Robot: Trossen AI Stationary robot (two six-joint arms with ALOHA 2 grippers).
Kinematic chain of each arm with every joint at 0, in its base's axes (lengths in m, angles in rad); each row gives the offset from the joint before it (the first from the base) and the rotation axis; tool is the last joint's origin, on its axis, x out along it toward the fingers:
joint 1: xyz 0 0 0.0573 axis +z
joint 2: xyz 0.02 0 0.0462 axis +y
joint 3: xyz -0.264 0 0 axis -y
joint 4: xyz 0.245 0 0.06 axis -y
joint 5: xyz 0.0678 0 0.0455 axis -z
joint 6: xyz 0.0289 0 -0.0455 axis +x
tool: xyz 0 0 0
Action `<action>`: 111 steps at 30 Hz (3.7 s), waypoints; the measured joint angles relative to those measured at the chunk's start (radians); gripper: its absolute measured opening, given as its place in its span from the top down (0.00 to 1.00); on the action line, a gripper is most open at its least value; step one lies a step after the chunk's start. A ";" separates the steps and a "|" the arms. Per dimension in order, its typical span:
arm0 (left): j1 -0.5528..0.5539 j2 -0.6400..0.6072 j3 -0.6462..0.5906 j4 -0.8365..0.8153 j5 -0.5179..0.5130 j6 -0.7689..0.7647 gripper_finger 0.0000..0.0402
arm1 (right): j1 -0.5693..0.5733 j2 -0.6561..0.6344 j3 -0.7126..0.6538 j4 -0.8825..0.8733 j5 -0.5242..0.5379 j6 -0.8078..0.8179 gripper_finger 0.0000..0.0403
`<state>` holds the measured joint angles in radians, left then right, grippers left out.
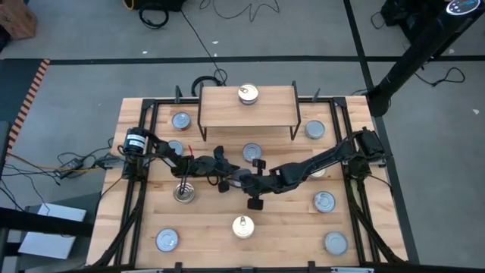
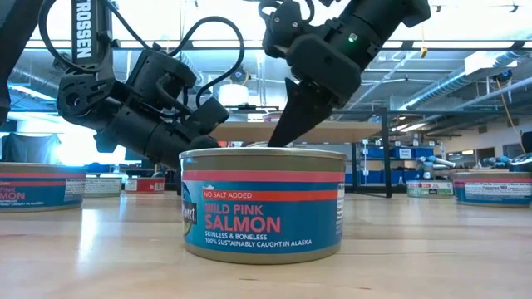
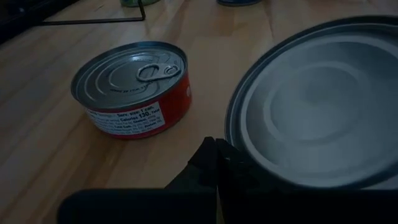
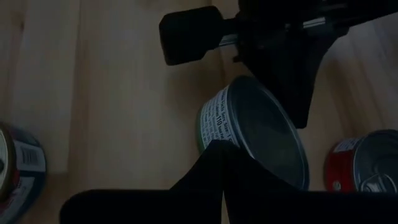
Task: Stack canned seafood by type on shelf
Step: Put the green tuna can on the shelf
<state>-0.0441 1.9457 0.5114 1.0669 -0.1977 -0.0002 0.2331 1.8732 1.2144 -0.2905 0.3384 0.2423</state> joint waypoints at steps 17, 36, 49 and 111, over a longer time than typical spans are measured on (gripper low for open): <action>-0.007 -0.002 0.003 0.017 0.046 0.004 1.00 | -0.036 0.000 0.064 -0.063 0.057 0.028 0.98; -0.019 -0.002 0.001 0.014 0.043 0.053 1.00 | -0.060 -0.067 0.060 -0.079 0.062 -0.161 0.79; -0.018 -0.075 -0.069 0.016 0.038 0.053 1.00 | -0.097 -0.091 0.061 -0.099 -0.115 -0.429 0.48; -0.017 -0.135 -0.151 0.058 0.053 0.069 1.00 | -0.164 -0.068 0.125 -0.281 -0.196 -0.548 0.65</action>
<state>-0.0608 1.8103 0.3607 1.1248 -0.1448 0.0685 0.0693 1.8052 1.3393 -0.5712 0.1422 -0.3061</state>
